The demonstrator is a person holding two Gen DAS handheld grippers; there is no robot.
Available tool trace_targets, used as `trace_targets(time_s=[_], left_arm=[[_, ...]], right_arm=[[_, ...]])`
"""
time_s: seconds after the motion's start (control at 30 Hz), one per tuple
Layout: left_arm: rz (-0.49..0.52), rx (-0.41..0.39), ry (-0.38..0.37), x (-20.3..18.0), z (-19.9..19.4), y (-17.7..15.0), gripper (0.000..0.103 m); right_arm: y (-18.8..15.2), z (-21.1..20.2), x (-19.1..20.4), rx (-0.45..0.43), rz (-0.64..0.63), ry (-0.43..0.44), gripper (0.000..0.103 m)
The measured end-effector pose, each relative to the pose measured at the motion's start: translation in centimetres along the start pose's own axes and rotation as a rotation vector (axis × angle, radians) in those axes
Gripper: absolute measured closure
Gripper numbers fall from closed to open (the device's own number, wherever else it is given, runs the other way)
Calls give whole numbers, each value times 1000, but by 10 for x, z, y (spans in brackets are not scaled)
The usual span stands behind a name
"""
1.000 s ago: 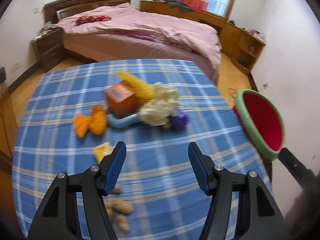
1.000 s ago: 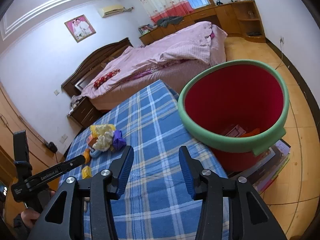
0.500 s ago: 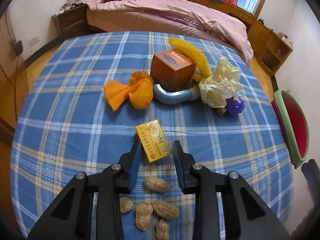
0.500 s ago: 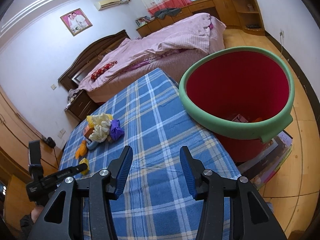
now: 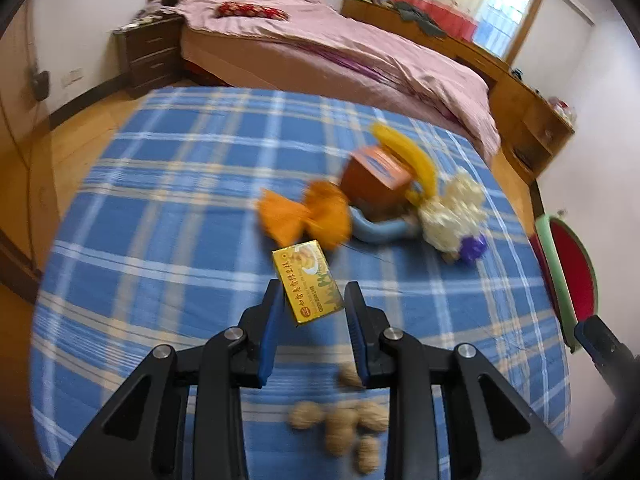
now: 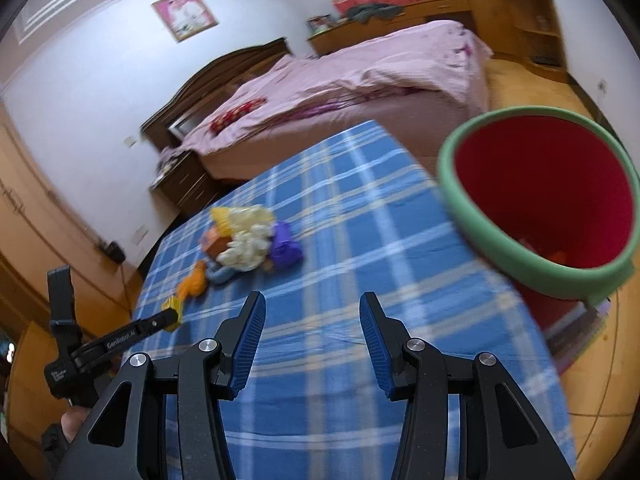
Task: Collect trash
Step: 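Move both tools back to the pile, left tool toward the small yellow box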
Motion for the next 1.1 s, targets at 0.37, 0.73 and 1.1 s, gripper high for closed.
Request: trace_targets(time_s=[0.37, 0.73, 1.1], left_arm=[[-79, -66, 87, 78, -28, 13, 72], [-169, -85, 73, 117, -31, -7, 72], [-161, -113, 40, 118, -32, -8, 72]], right_arm=[[-11, 34, 99, 95, -143, 92, 53], [-29, 92, 172, 208, -212, 127, 53], [-32, 136, 195, 224, -201, 77, 58]])
Point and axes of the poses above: each gripper's, at about its wrist camera, not at the fingertips, and z roughly the way its jaws point, x to its left, y to its top, the point moved 10 cm from there along z, roughly the way its jaws point, and after that the axes turned 12 degrees about -y, right-handed, at the moved point
